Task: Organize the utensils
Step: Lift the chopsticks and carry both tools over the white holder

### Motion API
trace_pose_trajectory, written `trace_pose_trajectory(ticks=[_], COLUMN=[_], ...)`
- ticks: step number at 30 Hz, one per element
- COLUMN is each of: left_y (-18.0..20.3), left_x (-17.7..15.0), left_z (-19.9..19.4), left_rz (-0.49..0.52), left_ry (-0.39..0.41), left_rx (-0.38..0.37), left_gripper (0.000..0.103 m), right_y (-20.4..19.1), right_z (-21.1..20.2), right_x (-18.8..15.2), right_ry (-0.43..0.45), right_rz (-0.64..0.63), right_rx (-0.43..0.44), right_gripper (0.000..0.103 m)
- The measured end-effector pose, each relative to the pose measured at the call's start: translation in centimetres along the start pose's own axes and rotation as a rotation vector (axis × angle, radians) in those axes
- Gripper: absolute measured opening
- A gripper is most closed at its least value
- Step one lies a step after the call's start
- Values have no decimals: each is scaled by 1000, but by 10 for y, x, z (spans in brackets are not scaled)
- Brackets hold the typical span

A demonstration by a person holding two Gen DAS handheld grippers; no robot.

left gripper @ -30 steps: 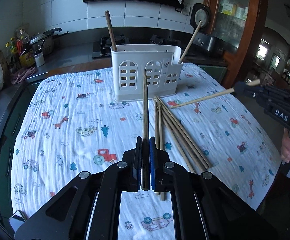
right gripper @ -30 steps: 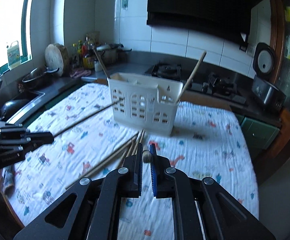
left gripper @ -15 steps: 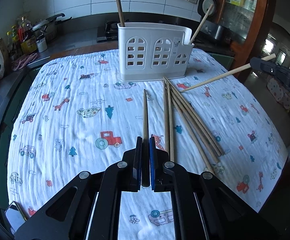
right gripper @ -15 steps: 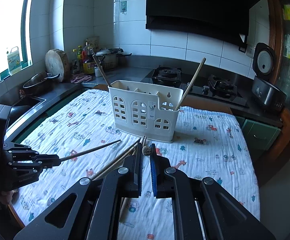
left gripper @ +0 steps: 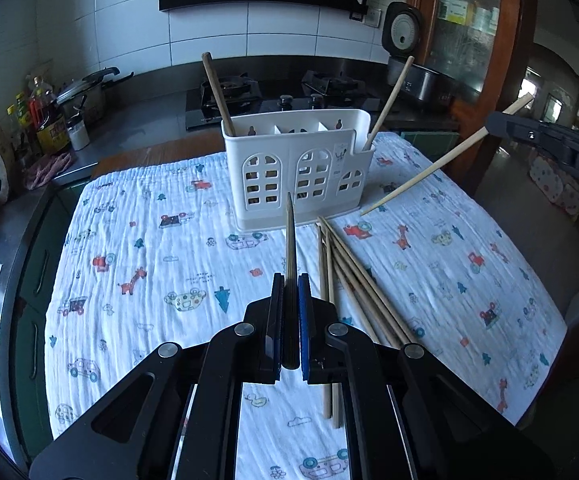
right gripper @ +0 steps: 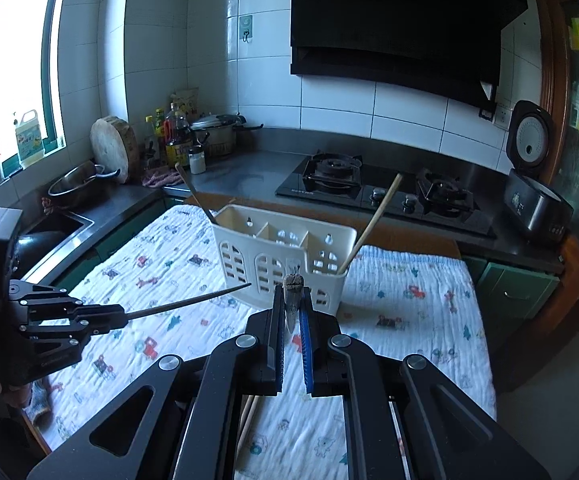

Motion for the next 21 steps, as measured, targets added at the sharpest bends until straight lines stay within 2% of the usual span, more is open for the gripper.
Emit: trace_pose_trajectory(ticks=[12, 21], left_y=[-4, -5], left_x=[63, 143], left_z=[-44, -86], left_rz=[-5, -29], left_ry=[108, 270], left_rx=[-40, -56], left_gripper=[5, 5], right_y=[12, 25], right_z=[-29, -1], right_x=[80, 108], right_ry=[54, 7], right_rz=[-39, -46], right_rx=[-47, -93], right_gripper=[7, 7])
Point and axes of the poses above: each gripper's, at about its wrist camera, not at the fingertips, and z roughly the way its jaws point, y to its right, x to its top, the point moved 5 cm from there along z, roughly the way its jaws point, and after that the axes turned 9 degrees about x, right-handed, at the moved point
